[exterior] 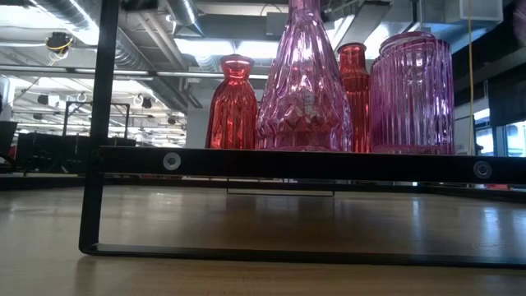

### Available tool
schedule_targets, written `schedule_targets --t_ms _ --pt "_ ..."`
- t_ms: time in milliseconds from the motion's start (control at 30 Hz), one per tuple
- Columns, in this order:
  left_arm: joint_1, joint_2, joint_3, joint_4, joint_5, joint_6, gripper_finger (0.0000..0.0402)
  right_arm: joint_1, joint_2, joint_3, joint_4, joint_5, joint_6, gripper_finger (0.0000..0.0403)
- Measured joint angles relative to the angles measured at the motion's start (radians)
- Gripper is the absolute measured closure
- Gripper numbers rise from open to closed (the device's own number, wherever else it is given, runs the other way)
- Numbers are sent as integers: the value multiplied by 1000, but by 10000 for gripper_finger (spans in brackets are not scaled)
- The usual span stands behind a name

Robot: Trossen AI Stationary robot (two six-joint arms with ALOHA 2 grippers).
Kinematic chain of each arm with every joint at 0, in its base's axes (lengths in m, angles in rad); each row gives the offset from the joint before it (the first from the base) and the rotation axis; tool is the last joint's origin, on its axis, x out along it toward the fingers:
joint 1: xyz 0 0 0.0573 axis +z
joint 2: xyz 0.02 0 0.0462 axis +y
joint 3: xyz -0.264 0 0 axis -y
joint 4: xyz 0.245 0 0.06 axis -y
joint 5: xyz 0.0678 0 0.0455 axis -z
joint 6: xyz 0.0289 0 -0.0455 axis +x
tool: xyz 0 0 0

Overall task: Sort vases onto shelf
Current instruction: Put the pink vase aligned with the other pink vases on the shelf

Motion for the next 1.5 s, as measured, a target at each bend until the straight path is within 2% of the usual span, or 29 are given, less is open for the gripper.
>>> schedule_targets --t_ms 133,233,367,467,667,833,1000,1133,1500 --pt "-11 -40 20 264 16 53 304 -105 -40 114 24 -24 -227 402" --pt "-13 -43 41 366 17 89 304 -186 -44 219 46 -31 -340 402" --pt "2 -25 71 366 -28 95 301 -309 -6 333 41 -40 -460 402" --pt "14 -1 73 360 -32 96 285 -408 51 381 37 -101 -532 403" --pt "37 41 115 361 -35 136 208 -564 200 430 51 -251 -617 403" --pt "61 71 163 355 -59 200 133 -618 321 489 177 -381 -676 403" --pt "81 91 191 359 -60 230 86 -651 423 590 254 -460 -712 403" --pt "83 96 190 346 -60 231 73 -686 485 656 252 -490 -724 403" --pt "83 117 191 299 -37 232 75 -721 614 732 278 -593 -748 403"
